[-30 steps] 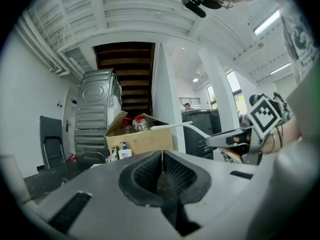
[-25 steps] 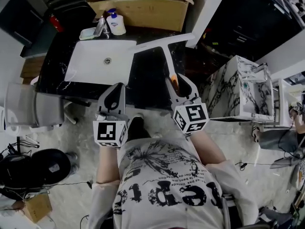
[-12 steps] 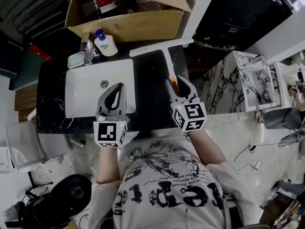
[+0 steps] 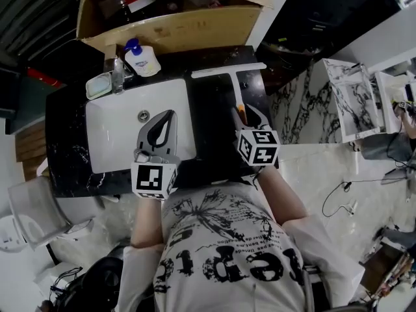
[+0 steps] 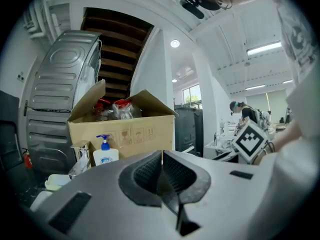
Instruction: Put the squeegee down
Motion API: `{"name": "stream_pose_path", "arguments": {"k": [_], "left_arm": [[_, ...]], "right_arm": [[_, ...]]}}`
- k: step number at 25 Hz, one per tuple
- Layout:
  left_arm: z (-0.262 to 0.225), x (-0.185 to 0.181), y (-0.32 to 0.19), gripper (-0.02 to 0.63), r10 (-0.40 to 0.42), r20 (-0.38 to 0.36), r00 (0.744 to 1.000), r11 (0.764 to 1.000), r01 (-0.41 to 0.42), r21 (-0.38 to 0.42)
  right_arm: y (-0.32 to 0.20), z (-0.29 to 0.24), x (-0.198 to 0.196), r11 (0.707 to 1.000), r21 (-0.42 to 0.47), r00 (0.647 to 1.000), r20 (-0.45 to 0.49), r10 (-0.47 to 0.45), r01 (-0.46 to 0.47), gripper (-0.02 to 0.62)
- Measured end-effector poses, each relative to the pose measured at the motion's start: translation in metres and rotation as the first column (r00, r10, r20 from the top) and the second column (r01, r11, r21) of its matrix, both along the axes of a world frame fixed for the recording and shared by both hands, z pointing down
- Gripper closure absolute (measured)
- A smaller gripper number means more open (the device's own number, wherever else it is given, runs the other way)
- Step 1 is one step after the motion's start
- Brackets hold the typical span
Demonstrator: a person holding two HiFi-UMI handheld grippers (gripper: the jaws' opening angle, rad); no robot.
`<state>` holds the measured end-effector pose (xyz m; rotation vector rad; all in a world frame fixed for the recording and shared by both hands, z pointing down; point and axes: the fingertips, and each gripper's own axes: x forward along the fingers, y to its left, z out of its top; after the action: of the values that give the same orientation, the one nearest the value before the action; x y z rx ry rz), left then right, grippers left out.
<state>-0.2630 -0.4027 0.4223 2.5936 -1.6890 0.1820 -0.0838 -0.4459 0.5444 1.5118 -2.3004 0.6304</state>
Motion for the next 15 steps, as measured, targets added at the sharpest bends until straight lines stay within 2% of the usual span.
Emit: {"name": "stream_pose_path", "arguments": {"k": [4, 9, 15], "left_arm": [[0.017, -0.007, -0.005, 0.594, 0.010, 0.007, 1.000, 1.000, -0.009, -0.019], [0.026, -0.012, -0.007, 0.594, 0.011, -0.005, 1.000, 0.999, -0.011, -0.046], [0.030, -0.018, -0.008, 0.594, 0.008, -0.008, 1.000, 0.999, -0.008, -0.053]], "right_arm": [[-0.003, 0.028, -0.005, 0.998, -0.070, 1.000, -0.009, -0.002, 0.002, 0.472], [-0.004, 0.047, -0.016, 0.993, -0.110, 0.998, -0.048, -0.037, 0.032, 0.472], [-0.003, 0.067, -0.018, 0.985, -0.169, 0.995, -0.089, -0.037, 0.022, 0.472]]}}
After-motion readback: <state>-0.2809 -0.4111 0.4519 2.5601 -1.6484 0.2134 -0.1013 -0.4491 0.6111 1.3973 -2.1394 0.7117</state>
